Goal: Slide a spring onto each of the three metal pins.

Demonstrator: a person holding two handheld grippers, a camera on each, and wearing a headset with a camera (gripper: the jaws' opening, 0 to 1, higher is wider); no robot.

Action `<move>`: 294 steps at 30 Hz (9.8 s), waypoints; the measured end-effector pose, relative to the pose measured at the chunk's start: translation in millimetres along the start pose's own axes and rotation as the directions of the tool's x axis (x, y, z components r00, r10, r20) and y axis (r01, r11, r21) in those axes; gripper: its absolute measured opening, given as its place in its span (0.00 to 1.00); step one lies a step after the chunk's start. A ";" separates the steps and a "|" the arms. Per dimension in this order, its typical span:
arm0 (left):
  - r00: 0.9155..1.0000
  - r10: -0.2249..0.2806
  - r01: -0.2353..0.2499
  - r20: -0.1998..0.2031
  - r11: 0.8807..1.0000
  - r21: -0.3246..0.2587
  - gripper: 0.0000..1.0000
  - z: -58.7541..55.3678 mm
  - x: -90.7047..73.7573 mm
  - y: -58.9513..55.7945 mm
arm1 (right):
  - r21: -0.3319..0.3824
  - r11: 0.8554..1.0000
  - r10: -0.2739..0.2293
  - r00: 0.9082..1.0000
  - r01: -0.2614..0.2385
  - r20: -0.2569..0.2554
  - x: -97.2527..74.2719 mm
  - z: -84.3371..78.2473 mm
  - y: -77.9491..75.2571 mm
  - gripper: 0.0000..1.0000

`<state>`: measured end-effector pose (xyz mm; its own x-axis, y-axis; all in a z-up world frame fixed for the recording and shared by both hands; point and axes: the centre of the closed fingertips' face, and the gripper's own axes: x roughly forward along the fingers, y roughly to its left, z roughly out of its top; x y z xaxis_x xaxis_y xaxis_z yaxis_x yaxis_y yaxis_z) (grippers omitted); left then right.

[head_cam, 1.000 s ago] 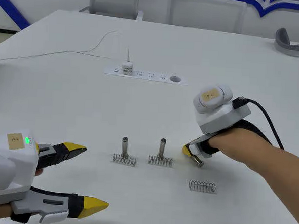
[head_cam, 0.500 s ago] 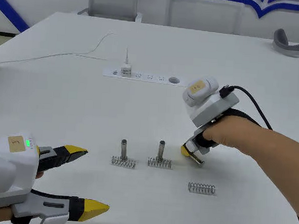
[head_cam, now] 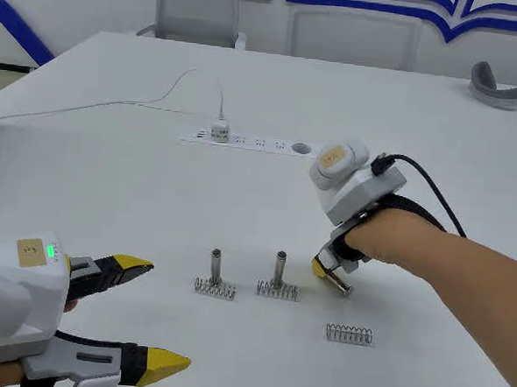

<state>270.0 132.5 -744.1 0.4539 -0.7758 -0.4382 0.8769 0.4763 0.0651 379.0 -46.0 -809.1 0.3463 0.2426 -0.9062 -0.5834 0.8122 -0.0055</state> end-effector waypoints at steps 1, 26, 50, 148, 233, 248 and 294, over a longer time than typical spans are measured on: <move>1.000 0.001 -0.001 0.003 1.000 0.000 0.74 0.4 -0.5 0.3 | 0.005 1.000 -0.002 1.000 0.002 0.005 -0.9 -1.3 -0.6 0.08; 1.000 0.003 -0.003 0.008 1.000 0.002 0.73 1.4 -2.1 1.7 | 0.023 1.000 0.014 0.984 -0.018 0.177 -44.9 1.3 14.1 0.09; 1.000 0.005 -0.005 -0.001 1.000 0.013 0.73 6.1 -3.8 -0.3 | 0.015 0.999 0.044 0.965 -0.050 0.258 -62.2 -18.6 12.6 0.09; 1.000 -0.009 0.009 -0.014 1.000 0.017 0.72 6.3 -0.3 -12.7 | -0.299 0.936 0.249 0.951 -0.187 0.184 -48.5 -84.8 45.1 0.17; 0.953 -0.304 0.297 -0.004 0.928 0.227 0.12 42.1 70.1 -92.5 | -0.639 0.719 0.419 0.904 -0.273 0.085 -101.7 -56.9 137.7 0.12; 0.952 -0.306 0.298 -0.001 0.928 0.224 0.11 41.7 70.4 -92.4 | -0.656 0.708 0.457 0.877 -0.260 0.146 -129.0 -34.7 155.1 0.12; 0.951 -0.301 0.291 0.076 0.949 0.124 0.12 58.2 69.0 -89.7 | -0.625 0.750 0.475 0.834 -0.216 0.281 -137.6 -10.5 163.8 0.12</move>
<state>231.9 12.2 -728.0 0.1794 -0.9124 -0.3679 0.9835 0.1751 0.0453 228.0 48.1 -689.7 0.2179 0.7376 -0.6391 -0.9718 0.2244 -0.0724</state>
